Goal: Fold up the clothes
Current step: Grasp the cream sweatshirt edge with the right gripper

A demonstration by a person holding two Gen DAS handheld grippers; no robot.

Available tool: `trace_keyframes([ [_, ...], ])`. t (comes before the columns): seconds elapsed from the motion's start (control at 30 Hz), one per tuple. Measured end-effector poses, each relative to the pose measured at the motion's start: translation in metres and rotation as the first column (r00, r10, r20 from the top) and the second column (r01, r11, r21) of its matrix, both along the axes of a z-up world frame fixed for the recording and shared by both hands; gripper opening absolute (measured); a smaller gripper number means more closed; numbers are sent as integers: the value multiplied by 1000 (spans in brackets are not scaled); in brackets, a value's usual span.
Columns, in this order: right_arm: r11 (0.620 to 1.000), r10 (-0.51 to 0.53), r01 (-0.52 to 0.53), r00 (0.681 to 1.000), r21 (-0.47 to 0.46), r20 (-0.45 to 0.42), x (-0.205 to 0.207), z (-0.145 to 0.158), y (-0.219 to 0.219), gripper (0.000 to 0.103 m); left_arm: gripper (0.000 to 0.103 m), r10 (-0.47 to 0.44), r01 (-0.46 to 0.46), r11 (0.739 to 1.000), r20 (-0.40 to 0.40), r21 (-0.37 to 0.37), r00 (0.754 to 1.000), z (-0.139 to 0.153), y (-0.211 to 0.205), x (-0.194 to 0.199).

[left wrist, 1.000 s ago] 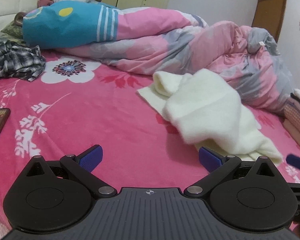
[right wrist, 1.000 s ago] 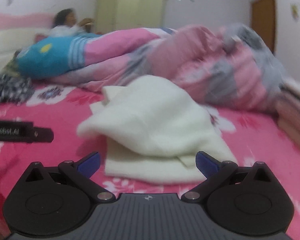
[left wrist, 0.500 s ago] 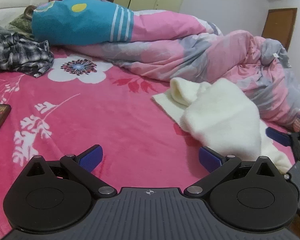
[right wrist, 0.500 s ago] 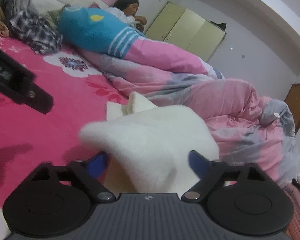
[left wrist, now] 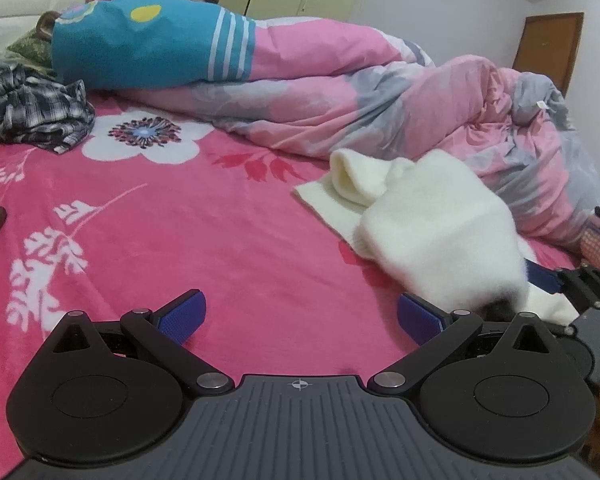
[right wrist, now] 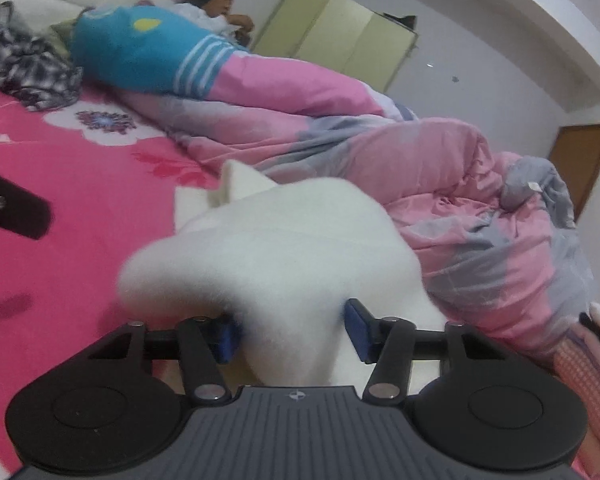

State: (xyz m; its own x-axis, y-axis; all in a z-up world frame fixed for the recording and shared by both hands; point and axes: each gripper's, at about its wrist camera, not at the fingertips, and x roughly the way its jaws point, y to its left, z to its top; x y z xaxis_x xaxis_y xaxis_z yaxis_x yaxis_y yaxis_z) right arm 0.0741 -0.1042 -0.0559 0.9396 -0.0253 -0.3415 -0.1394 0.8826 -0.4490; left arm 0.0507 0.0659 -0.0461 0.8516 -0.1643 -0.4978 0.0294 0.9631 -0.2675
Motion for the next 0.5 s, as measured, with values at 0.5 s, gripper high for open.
trace_keyframes([
  [0.5,968,-206,181,969,171,137,-18,63,-71,15,102,6,-6,1000,26,-5,1000,4,6,-9],
])
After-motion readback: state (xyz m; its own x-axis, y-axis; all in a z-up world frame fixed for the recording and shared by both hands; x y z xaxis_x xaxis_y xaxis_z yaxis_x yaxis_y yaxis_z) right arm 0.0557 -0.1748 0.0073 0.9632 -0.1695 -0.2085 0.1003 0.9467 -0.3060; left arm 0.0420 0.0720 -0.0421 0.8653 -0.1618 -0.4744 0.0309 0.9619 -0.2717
